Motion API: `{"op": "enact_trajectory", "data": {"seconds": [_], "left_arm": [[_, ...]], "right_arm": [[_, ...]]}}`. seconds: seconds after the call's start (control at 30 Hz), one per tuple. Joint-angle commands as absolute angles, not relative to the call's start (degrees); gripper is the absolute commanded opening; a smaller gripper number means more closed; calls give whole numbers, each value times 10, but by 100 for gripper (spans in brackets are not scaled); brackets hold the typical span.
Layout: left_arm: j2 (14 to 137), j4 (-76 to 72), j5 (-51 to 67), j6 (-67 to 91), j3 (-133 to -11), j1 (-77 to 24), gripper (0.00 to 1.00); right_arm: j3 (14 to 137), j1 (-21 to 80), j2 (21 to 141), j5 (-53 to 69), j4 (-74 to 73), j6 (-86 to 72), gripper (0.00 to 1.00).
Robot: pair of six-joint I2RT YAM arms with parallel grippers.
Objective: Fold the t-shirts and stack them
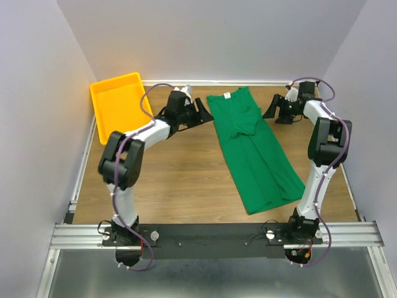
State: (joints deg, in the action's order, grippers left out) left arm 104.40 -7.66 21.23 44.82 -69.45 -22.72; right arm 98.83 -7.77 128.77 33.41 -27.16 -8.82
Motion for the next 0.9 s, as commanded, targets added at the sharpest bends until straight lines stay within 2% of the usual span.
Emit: {"op": "enact_trajectory", "data": {"seconds": [0.0, 0.07, 0.17, 0.3, 0.37, 0.47, 0.53, 0.6, 0.67, 0.7, 0.77, 0.83, 0.87], "left_arm": [[1143, -30, 149, 436, -817, -241, 69], [1220, 40, 114, 430, -888, -244, 69], [1321, 165, 72, 416, -1080, -244, 69], [1403, 261, 42, 410, -1202, -244, 69], [1435, 286, 46, 409, -1229, -243, 68], [1462, 287, 91, 409, -1248, -243, 59], [1474, 279, 111, 410, -1250, -243, 57], [1480, 252, 155, 413, -1245, -243, 47], [1489, 240, 172, 418, -1247, -243, 44], [1491, 237, 184, 424, -1247, -243, 38], [1492, 229, 189, 426, -1247, -243, 35], [1492, 220, 199, 426, -1243, -241, 19], [1488, 206, 212, 427, -1238, -236, 5]], "right_arm": [[933, -100, 1219, 294, -294, 26, 94], [897, -109, 1174, 308, -294, 59, 96], [857, -112, 1120, 318, -294, 72, 97], [829, -113, 1078, 330, -294, 60, 97], [818, -114, 1053, 337, -294, 48, 97], [809, -114, 1027, 339, -294, 41, 97], [808, -114, 1013, 333, -294, 40, 98], [806, -115, 1008, 330, -295, 40, 98], [800, -115, 1002, 332, -294, 40, 98], [797, -115, 1001, 334, -294, 40, 98], [792, -115, 997, 337, -294, 40, 98], [782, -115, 993, 338, -294, 41, 98], [780, -115, 991, 338, -294, 44, 98]]}}
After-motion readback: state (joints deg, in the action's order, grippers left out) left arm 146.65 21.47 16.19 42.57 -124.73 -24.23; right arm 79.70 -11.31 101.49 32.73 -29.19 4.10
